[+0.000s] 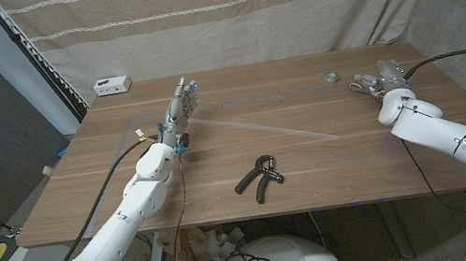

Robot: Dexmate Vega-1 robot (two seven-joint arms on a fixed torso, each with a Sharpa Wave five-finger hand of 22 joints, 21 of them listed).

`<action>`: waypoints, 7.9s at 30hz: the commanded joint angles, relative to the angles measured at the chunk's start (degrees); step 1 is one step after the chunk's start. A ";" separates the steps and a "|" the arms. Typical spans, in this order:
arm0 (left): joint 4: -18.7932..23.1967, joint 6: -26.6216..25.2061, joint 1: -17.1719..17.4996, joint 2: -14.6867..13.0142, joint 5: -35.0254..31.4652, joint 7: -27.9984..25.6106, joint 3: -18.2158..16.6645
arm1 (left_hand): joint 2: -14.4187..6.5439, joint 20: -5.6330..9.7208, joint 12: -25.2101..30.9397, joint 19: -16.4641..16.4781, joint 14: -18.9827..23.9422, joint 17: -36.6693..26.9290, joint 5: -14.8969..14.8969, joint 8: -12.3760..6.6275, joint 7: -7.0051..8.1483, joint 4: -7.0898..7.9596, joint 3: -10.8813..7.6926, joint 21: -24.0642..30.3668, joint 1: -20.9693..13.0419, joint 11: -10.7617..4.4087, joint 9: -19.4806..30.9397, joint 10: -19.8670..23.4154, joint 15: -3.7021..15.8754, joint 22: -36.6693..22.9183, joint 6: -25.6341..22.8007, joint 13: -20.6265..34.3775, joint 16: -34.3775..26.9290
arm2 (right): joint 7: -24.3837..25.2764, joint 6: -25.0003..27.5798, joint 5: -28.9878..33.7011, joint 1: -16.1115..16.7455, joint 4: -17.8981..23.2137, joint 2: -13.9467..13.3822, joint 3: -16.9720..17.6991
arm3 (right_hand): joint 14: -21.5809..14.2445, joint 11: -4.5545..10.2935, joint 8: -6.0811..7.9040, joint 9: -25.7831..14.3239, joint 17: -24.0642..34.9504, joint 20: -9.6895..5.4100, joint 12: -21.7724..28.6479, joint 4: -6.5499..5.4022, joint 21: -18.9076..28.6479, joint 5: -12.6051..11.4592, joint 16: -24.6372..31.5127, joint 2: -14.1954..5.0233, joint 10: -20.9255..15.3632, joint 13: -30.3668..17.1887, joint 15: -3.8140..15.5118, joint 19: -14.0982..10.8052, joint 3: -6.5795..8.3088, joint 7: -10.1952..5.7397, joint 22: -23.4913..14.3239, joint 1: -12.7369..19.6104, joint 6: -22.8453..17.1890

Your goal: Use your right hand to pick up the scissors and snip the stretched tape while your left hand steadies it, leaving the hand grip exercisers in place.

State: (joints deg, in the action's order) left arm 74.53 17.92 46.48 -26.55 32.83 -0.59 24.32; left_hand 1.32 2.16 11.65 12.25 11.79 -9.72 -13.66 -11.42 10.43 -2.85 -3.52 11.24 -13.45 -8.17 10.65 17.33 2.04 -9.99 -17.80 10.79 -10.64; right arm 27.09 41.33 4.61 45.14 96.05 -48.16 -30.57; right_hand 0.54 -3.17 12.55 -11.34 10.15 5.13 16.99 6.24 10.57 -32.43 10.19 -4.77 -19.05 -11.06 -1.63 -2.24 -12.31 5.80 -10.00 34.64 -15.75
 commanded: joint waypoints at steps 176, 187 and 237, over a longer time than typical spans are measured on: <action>-5.02 1.63 -2.46 1.75 0.77 2.28 0.16 | -0.35 3.17 0.05 -0.17 0.20 -0.34 -0.02 0.02 -0.57 -1.72 -0.45 -0.04 -0.98 0.04 0.17 0.09 6.08 -0.18 -0.57 0.19 0.03 | -17.79 15.36 13.77 -20.73 -21.03 6.80 -23.26 | 3.34 -0.08 8.51 -11.64 0.63 2.72 7.91 0.69 0.42 13.97 1.11 -5.04 -0.22 -13.58 -2.81 6.41 20.47 1.03 -0.24 16.00 -1.58; -5.01 1.78 -2.40 1.75 0.86 2.42 0.12 | -0.37 3.16 0.11 -0.17 0.19 -0.34 0.00 0.00 -0.53 -1.76 -0.44 -0.04 -0.94 0.24 0.17 0.24 6.09 -0.18 -0.68 0.19 0.04 | -18.04 15.80 13.75 -20.57 -20.75 6.78 -23.51 | -0.03 1.38 8.56 -12.70 0.64 2.74 10.60 0.96 0.98 14.68 1.74 -4.72 -3.72 -14.87 -1.73 4.95 22.07 0.22 -0.20 16.05 -0.78; -3.60 1.01 -1.63 1.10 0.81 1.74 -0.04 | -0.51 3.11 0.02 -0.21 0.13 -0.34 0.08 0.09 -0.44 -1.91 -0.39 -0.04 -0.69 0.12 0.16 0.07 6.02 -0.18 -0.60 0.19 0.06 | -23.24 14.20 13.90 -22.89 -24.70 7.70 -26.98 | -6.44 1.93 9.84 -11.04 0.41 3.38 12.28 1.23 1.08 20.74 2.49 -1.87 -10.38 -15.70 0.45 1.82 23.57 -0.29 -0.15 12.76 -8.22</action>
State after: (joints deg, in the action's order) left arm 70.10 19.89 44.73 -24.99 33.69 1.43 24.36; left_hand 1.17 2.15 11.66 12.26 11.79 -9.72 -13.66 -11.42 10.13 -4.35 -4.08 11.24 -14.21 -8.17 10.68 17.34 2.04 -9.99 -18.11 10.79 -10.64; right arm 6.28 56.51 18.60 23.29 72.95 -40.85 -56.04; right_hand -4.64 -1.31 22.36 -22.69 10.38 8.33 29.44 7.28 11.31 -11.90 12.20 -7.41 -28.59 -26.89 -1.61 0.23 10.88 5.49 -9.99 47.32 -23.26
